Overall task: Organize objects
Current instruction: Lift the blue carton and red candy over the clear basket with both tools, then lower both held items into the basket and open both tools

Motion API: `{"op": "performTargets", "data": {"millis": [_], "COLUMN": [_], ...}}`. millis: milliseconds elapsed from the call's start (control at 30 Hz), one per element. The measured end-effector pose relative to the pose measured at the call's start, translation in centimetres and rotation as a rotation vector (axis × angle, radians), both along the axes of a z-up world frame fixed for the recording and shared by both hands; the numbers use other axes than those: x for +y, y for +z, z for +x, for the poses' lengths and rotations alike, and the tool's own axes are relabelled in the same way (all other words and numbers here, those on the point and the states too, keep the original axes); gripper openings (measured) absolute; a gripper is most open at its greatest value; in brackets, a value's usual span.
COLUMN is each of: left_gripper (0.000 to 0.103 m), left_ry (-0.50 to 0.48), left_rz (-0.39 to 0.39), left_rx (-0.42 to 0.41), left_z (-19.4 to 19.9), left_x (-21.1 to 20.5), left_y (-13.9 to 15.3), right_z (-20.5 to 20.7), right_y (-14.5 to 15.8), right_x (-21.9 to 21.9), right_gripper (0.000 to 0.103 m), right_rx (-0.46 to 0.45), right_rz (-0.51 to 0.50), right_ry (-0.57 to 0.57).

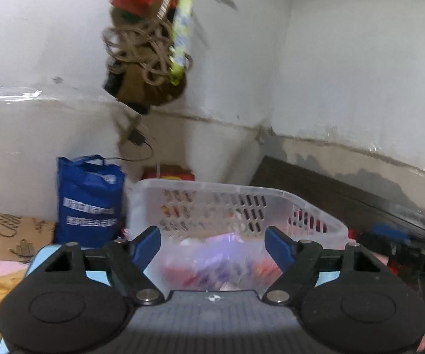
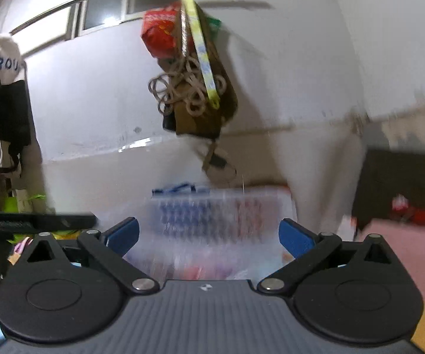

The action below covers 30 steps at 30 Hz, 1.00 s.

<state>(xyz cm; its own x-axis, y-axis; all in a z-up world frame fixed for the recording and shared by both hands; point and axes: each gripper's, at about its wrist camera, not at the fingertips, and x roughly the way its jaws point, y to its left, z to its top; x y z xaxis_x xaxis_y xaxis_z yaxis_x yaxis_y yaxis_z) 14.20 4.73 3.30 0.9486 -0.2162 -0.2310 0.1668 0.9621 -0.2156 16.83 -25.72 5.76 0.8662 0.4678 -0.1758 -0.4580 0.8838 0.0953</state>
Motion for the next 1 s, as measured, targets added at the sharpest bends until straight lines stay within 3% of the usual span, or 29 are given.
{"op": "performTargets", "data": {"millis": [133, 233, 333, 467, 633, 667, 733, 833, 1000], "left_gripper": [0.081, 0.081, 0.081, 0.081, 0.081, 0.080, 0.076, 0.051, 0.048], "left_ry": [0.085, 0.055, 0.010, -0.053, -0.041, -0.047, -0.045, -0.042, -0.036], "left_rz": [0.002, -0.026, 0.001, -0.005, 0.067, 0.074, 0.083, 0.082, 0.047], "left_rx": [0.015, 0.020, -0.003, -0.007, 0.045, 0.055, 0.054, 0.047, -0.018], "left_z": [-2.9, -3.3, -2.8, -1.3, -0.1, 0.2, 0.3, 0.5, -0.5], "left_x": [0.9, 0.8, -0.1, -0.7, -2.3, -2.5, -2.7, -2.7, -2.3], "left_y": [-3.8, -5.4, -5.4, -5.1, -5.4, -5.5, -5.5, -5.5, -5.5], "right_z": [-1.9, -1.4, -1.0, 0.2, 0.6, 0.5, 0.5, 0.3, -0.3], "right_y": [-3.9, -5.1, -4.9, -4.9, -4.9, -5.1, -5.2, -5.2, -5.2], "right_x": [0.2, 1.1, 1.8, 2.6, 4.0, 4.1, 4.2, 4.3, 4.7], "right_gripper": [0.103, 0.090, 0.083, 0.064, 0.060, 0.055, 0.045, 0.044, 0.043], "right_rx": [0.069, 0.116, 0.123, 0.172, 0.184, 0.184, 0.195, 0.189, 0.145], "right_rz": [-0.022, -0.034, -0.047, -0.055, -0.099, -0.107, -0.115, -0.123, -0.137], "right_ry": [0.020, 0.069, 0.099, 0.149, 0.154, 0.150, 0.156, 0.160, 0.139]}}
